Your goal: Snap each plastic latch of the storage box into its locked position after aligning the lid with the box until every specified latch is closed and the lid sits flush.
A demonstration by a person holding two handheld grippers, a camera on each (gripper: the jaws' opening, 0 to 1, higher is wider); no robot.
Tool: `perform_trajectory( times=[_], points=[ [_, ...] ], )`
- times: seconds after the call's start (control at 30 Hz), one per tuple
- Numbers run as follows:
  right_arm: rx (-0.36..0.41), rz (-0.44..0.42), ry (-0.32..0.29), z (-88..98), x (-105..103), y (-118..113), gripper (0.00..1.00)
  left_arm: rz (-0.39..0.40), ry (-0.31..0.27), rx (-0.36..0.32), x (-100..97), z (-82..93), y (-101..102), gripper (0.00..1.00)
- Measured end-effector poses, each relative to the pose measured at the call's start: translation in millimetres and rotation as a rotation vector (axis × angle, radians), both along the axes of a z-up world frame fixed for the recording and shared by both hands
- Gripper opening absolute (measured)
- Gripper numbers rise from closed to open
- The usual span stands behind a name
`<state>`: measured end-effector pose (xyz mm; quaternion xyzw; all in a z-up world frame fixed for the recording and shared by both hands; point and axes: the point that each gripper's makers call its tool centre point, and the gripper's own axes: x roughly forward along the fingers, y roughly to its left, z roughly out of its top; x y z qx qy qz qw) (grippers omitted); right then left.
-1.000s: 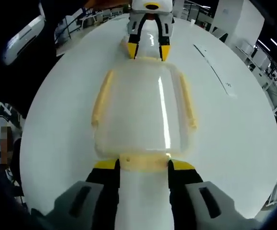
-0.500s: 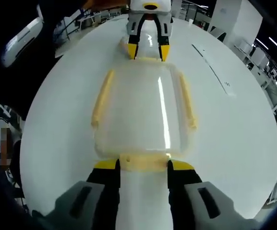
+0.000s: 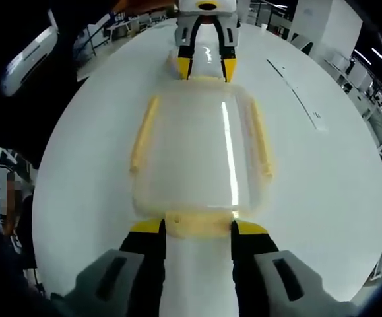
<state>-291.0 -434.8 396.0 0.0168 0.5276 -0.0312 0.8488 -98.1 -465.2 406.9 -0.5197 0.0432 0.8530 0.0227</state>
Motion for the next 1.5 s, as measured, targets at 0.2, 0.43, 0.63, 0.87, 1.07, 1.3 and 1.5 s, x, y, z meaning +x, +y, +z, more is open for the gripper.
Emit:
perform_trajectory(
  times=[0.2,0.43,0.63,0.87,1.07,1.3,1.5],
  points=[
    [-0.011,-0.001,0.005,12.2,-0.4,4.5,0.38,-0.003,0.007,-0.008,0.4,8.9,3.6,0.38],
    [-0.028,-0.005,0.028,27.5,-1.7,10.3,0.38,-0.006,0.024,-0.025,-1.0,25.6,9.6,0.38],
    [-0.046,-0.009,0.036,45.3,-0.9,15.8,0.38,-0.008,0.037,-0.041,0.2,40.1,13.6,0.39],
    [-0.061,-0.005,0.057,63.9,6.0,22.3,0.38,-0.005,0.042,-0.059,5.9,57.9,20.0,0.39],
    [-0.065,0.007,0.071,77.9,17.7,27.6,0.38,0.003,0.042,-0.063,18.9,70.2,28.4,0.39],
    [-0.073,0.011,0.080,88.0,34.7,29.8,0.38,0.014,0.037,-0.072,37.7,83.7,31.1,0.38],
    [-0.073,0.015,0.086,92.6,58.0,31.0,0.38,0.027,0.025,-0.070,58.3,86.7,32.1,0.38]
  ],
)
